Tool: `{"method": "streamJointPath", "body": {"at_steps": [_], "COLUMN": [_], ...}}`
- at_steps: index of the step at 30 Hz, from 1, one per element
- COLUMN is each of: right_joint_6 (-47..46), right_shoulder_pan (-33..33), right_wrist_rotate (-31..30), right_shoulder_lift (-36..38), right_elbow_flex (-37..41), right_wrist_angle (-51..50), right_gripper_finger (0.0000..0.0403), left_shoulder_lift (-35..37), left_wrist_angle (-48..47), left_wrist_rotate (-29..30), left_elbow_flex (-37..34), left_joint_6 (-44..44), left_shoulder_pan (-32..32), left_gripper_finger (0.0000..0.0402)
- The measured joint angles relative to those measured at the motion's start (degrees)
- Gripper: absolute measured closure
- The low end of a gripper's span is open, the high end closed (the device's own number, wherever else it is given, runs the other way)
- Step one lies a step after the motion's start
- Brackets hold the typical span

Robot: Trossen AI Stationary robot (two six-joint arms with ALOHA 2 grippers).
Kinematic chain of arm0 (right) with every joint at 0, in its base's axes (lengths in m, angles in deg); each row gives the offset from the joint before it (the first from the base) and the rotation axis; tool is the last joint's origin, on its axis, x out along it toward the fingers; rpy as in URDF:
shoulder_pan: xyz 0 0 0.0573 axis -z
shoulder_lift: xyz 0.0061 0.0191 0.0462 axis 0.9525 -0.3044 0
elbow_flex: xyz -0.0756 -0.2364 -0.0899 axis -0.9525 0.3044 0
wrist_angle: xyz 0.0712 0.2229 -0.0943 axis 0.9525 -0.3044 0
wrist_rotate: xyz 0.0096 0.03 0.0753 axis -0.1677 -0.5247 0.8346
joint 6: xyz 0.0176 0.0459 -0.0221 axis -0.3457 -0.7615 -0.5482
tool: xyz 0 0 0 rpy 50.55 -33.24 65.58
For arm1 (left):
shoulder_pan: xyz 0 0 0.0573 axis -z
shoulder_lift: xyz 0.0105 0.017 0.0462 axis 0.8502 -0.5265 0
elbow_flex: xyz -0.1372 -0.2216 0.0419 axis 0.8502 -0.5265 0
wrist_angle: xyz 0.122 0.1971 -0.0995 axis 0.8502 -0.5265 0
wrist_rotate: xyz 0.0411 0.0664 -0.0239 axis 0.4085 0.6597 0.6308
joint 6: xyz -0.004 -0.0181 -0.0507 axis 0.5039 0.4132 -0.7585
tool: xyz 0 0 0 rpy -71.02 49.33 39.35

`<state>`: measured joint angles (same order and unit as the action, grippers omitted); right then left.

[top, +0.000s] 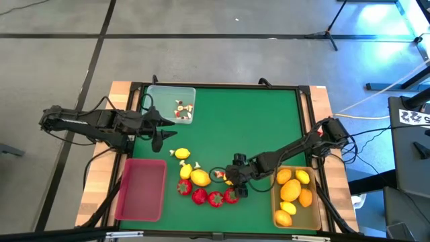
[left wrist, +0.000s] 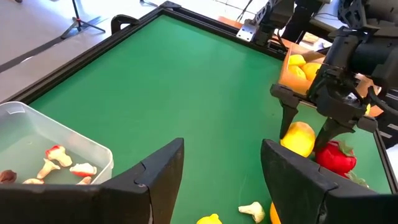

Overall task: Sort produce into baskets
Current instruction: Put the lemon into the orange bin

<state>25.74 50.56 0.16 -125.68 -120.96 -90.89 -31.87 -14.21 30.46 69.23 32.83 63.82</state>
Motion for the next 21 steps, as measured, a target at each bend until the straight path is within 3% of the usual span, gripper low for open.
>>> {"method": "streamJointPath", "body": {"at_steps": [7, 21], "right_joint_6": [0.4, -0.2], "right_shoulder_pan": [0.0, -0.9], "right_wrist_rotate": [0.0, -3.3], "right_shoulder_lift": [0.8, 10.2], "right_elbow_flex": [0.5, 0.8], "right_wrist_angle": [-0.4, -13.1], "right_gripper_finger": [0.0152, 0.0152], "left_shoulder_lift": [0.0, 0.0], "left_wrist_angle": [0.0, -0.2], "left_wrist_rotate": [0.0, 0.0], "left_elbow_flex": [0.0, 0.0], "left_joint_6": [0.0, -0.3], "left_shoulder_pan": [0.0, 0.0], "left_gripper_finger": [0.0193, 0.0193]}}
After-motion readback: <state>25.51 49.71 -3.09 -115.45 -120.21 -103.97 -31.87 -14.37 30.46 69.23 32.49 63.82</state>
